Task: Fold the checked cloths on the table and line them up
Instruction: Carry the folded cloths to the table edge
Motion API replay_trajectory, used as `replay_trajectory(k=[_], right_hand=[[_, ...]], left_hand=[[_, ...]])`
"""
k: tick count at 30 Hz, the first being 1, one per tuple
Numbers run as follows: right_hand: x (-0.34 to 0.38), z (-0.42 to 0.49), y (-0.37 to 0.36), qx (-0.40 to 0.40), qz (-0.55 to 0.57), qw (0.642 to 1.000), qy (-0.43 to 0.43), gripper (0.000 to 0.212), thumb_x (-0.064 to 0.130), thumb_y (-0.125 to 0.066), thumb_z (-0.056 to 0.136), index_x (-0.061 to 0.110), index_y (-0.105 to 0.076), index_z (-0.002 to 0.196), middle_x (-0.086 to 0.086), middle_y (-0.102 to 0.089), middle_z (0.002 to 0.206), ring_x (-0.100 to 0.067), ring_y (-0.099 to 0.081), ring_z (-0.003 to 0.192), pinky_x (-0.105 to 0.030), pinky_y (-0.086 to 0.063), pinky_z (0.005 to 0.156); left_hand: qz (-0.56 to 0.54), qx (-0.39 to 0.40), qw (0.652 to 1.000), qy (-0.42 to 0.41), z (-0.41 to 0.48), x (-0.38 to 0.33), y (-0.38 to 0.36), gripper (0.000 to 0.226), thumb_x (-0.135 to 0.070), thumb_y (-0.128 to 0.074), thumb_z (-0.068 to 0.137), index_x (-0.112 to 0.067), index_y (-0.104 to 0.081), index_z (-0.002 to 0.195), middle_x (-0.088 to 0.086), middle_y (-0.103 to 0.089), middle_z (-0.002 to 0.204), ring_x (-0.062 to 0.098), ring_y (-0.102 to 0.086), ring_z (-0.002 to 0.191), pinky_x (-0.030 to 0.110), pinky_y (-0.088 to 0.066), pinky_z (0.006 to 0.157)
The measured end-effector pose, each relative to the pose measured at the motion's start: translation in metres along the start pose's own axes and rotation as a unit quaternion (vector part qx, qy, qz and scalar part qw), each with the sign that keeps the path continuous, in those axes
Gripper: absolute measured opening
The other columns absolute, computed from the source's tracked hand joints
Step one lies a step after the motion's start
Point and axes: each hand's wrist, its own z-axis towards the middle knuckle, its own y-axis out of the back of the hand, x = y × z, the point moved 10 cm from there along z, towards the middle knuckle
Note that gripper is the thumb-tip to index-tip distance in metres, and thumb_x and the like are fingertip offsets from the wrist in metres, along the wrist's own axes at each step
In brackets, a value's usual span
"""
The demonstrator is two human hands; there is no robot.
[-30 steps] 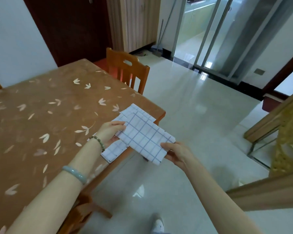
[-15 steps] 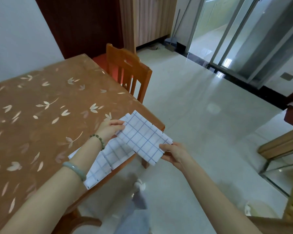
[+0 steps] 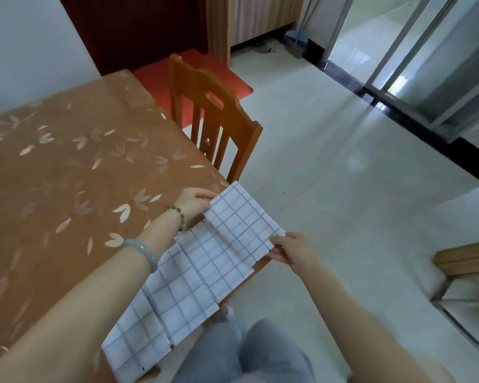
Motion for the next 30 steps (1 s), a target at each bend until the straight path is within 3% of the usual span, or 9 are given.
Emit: replay_trajectory(k=[3, 5, 8, 12, 19, 22, 24, 27, 30], right_hand=[[0.002, 0.017, 0.004, -0.014, -0.032, 0.999, -0.02, 0.027, -0.002, -0.067, 0.081, -0.009, -0.055, 0.105, -0.017, -0.061, 0.078, -0.019, -0.063, 0.055, -0.031, -0.059, 0.053], [0.002, 0.027, 0.008, -0.025, -0.067, 0.997, -0.029, 0.009, -0.002, -0.066, 0.082, -0.005, -0.059, 0.085, -0.015, -0.059, 0.071, -0.015, -0.061, 0.047, -0.027, -0.057, 0.048], [-0.001, 0.038, 0.016, -0.037, -0.104, 0.993, -0.044, 0.02, -0.002, -0.067, 0.082, -0.001, -0.055, 0.066, -0.014, -0.057, 0.057, -0.013, -0.058, 0.037, -0.025, -0.054, 0.042], [0.004, 0.051, 0.019, -0.027, -0.167, 0.985, -0.044, 0.024, -0.003, -0.067, 0.078, 0.0, -0.053, 0.06, -0.009, -0.057, 0.043, -0.015, -0.057, 0.035, -0.024, -0.051, 0.038], [0.012, 0.066, 0.017, 0.025, -0.369, 0.929, -0.029, 0.017, 0.015, -0.073, 0.074, 0.002, -0.062, 0.074, -0.009, -0.061, 0.064, -0.019, -0.056, 0.047, -0.035, -0.058, 0.057], [0.02, 0.065, 0.012, 0.053, -0.448, 0.892, -0.015, 0.027, 0.028, -0.074, 0.075, 0.007, -0.057, 0.073, -0.007, -0.06, 0.073, -0.018, -0.057, 0.056, -0.031, -0.055, 0.06], [0.031, 0.065, 0.012, 0.049, -0.488, 0.871, 0.004, 0.04, 0.04, -0.074, 0.074, 0.009, -0.058, 0.093, -0.006, -0.06, 0.091, -0.021, -0.06, 0.078, -0.032, -0.05, 0.067], [0.065, 0.059, 0.012, -0.012, -0.541, 0.834, 0.106, 0.062, 0.044, -0.068, 0.078, 0.012, -0.048, 0.126, -0.007, -0.049, 0.125, -0.027, -0.053, 0.112, -0.033, -0.044, 0.084], [0.095, 0.028, -0.024, -0.006, -0.545, 0.782, 0.304, 0.047, 0.029, -0.062, 0.085, 0.01, -0.052, 0.127, -0.011, -0.051, 0.125, -0.027, -0.048, 0.115, -0.035, -0.041, 0.094]], left_hand=[[0.044, -0.004, 0.999, -0.008, 0.028, 0.001, -0.008, 0.025, 0.002, -0.062, 0.084, -0.011, -0.068, 0.104, -0.005, -0.064, 0.093, 0.001, -0.055, 0.084, 0.013, -0.044, 0.065], [0.072, -0.001, 0.997, -0.011, 0.042, 0.009, -0.015, 0.023, 0.0, -0.065, 0.082, -0.011, -0.07, 0.101, 0.0, -0.067, 0.096, 0.008, -0.061, 0.087, 0.017, -0.048, 0.068], [0.105, -0.013, 0.994, -0.011, 0.057, 0.021, -0.021, 0.021, -0.001, -0.068, 0.078, -0.013, -0.073, 0.095, 0.004, -0.072, 0.093, 0.018, -0.066, 0.092, 0.032, -0.054, 0.086], [0.122, -0.06, 0.991, -0.011, 0.066, 0.028, -0.026, 0.028, 0.003, -0.062, 0.079, -0.008, -0.069, 0.104, 0.004, -0.07, 0.091, 0.014, -0.062, 0.085, 0.027, -0.05, 0.085], [0.165, -0.105, 0.981, -0.005, 0.065, 0.045, -0.027, 0.034, 0.003, -0.066, 0.076, -0.013, -0.067, 0.106, -0.013, -0.059, 0.076, 0.014, -0.059, 0.083, 0.035, -0.051, 0.089], [0.175, -0.101, 0.979, -0.003, 0.064, 0.047, -0.03, 0.037, -0.003, -0.068, 0.077, -0.015, -0.064, 0.112, -0.006, -0.061, 0.088, 0.014, -0.057, 0.086, 0.035, -0.051, 0.089], [0.198, -0.118, 0.973, -0.015, 0.06, 0.042, -0.025, 0.043, -0.017, -0.074, 0.078, -0.016, -0.061, 0.119, -0.002, -0.058, 0.104, 0.012, -0.052, 0.094, 0.028, -0.046, 0.09], [0.185, -0.218, 0.958, -0.017, 0.03, 0.038, 0.006, 0.038, -0.033, -0.067, 0.085, -0.019, -0.057, 0.12, -0.004, -0.051, 0.112, 0.015, -0.044, 0.108, 0.031, -0.038, 0.094], [0.182, -0.291, 0.938, -0.034, -0.02, 0.058, 0.027, 0.032, -0.033, -0.057, 0.092, -0.015, -0.056, 0.118, 0.001, -0.052, 0.118, 0.022, -0.044, 0.113, 0.033, -0.036, 0.094]])
